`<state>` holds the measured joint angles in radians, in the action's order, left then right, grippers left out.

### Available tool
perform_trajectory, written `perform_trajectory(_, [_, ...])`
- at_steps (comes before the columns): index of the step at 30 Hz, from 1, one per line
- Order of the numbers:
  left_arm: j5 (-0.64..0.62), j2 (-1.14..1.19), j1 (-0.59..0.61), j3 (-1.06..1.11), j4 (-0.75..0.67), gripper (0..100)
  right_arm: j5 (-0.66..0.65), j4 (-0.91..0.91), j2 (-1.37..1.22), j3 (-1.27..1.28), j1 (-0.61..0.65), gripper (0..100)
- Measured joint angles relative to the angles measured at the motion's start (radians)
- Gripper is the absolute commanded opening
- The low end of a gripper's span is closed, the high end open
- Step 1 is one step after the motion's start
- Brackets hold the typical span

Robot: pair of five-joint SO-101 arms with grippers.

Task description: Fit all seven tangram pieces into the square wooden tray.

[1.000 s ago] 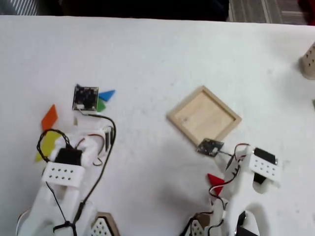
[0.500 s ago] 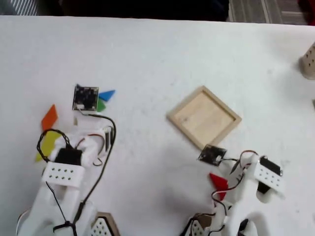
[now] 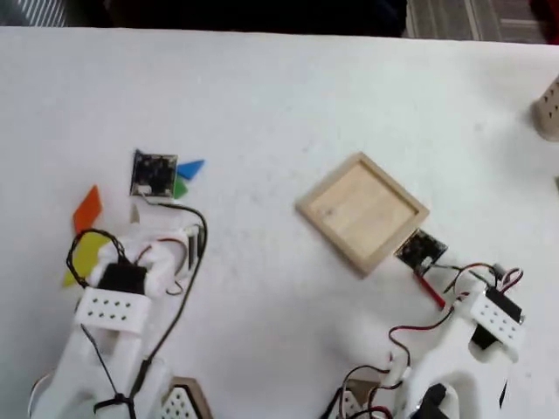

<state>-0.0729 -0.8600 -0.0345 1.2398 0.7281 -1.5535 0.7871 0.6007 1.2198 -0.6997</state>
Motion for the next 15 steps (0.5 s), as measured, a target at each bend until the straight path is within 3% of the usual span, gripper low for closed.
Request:
perform_trajectory(11, [0.0, 0.0, -0.002, 0.0, 0.0, 14, 0.288, 0.158, -0.017, 0.005, 0.1, 37.6])
perform_trajectory(15, [0.0, 0.0, -0.002, 0.0, 0.0, 14, 0.321, 0.163, -0.017, 0.005, 0.124, 37.6])
